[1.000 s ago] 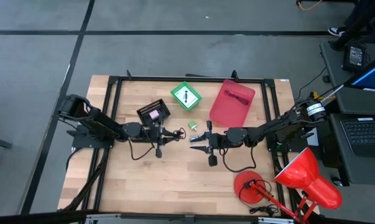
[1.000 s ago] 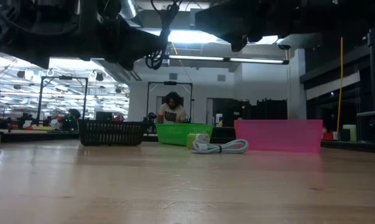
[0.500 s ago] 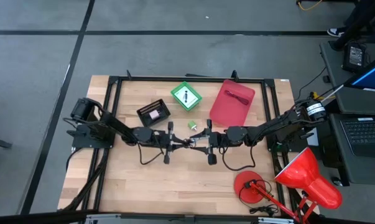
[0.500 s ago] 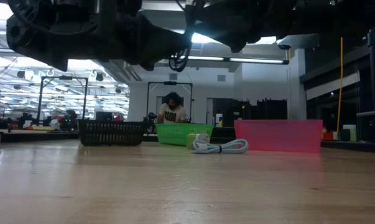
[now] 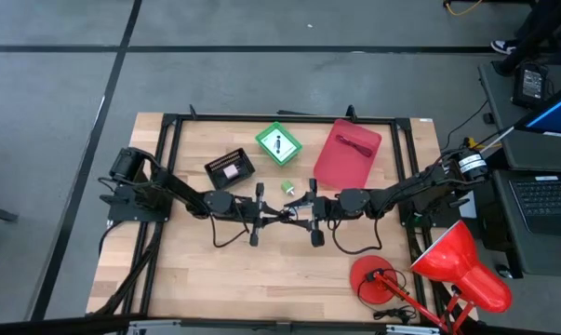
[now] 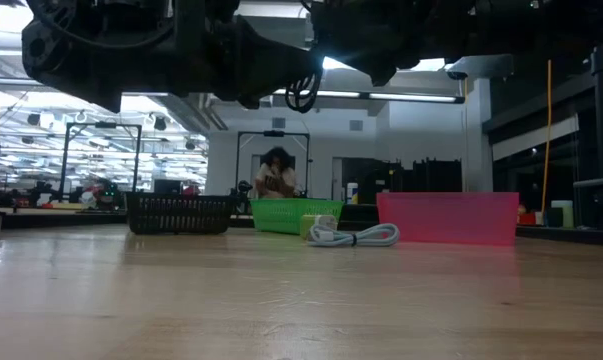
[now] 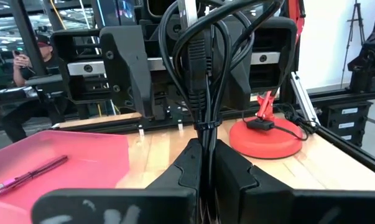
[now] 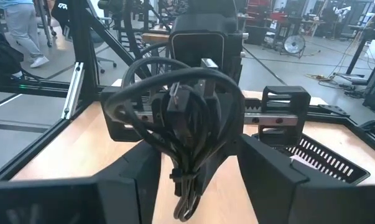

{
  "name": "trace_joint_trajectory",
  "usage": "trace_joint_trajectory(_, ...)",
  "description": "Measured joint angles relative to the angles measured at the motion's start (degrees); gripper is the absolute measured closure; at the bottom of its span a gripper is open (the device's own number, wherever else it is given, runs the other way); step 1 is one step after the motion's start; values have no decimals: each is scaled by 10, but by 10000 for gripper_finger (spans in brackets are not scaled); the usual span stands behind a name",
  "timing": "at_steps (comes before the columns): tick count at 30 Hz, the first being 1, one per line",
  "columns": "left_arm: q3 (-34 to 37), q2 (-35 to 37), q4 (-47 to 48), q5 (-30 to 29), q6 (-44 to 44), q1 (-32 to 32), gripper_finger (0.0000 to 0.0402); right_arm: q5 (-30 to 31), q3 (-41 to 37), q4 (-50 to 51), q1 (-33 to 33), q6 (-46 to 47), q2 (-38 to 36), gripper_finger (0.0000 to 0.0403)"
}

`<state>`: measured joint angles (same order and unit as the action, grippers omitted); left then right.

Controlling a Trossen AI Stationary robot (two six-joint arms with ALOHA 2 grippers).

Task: Pick and place items into bin
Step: Put the black charger cable into the pink bin

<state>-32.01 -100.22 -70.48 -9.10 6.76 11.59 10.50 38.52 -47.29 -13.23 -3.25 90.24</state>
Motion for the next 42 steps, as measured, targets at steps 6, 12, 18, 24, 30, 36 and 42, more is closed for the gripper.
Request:
trace_joint_trajectory(6, 0, 0, 0, 0, 1, 0, 384, -1, 0, 7, 0, -1, 0, 290)
trace_joint_trajectory(12, 0, 0, 0, 4, 11, 1, 384, -39, 0, 6, 0, -3, 0, 387)
trace_joint_trajectory(18, 0, 0, 0, 4, 11, 1, 384, -44, -1, 5, 0, -3, 0, 396)
trace_joint_trajectory(24, 0, 0, 8, -10, 15, 5, 365, -46, -1, 7, 0, -4, 0, 397)
trace_joint_trajectory(30, 0, 0, 18, -49, 16, 16, 313, -46, -1, 4, 0, -5, 0, 401)
trace_joint_trajectory(36, 1, 3, 22, -82, 16, 19, 272, -45, -1, 3, 0, -5, 0, 401)
trace_joint_trajectory(42, 19, 6, 22, -99, 24, 20, 255, -45, -1, 7, 0, -5, 0, 401)
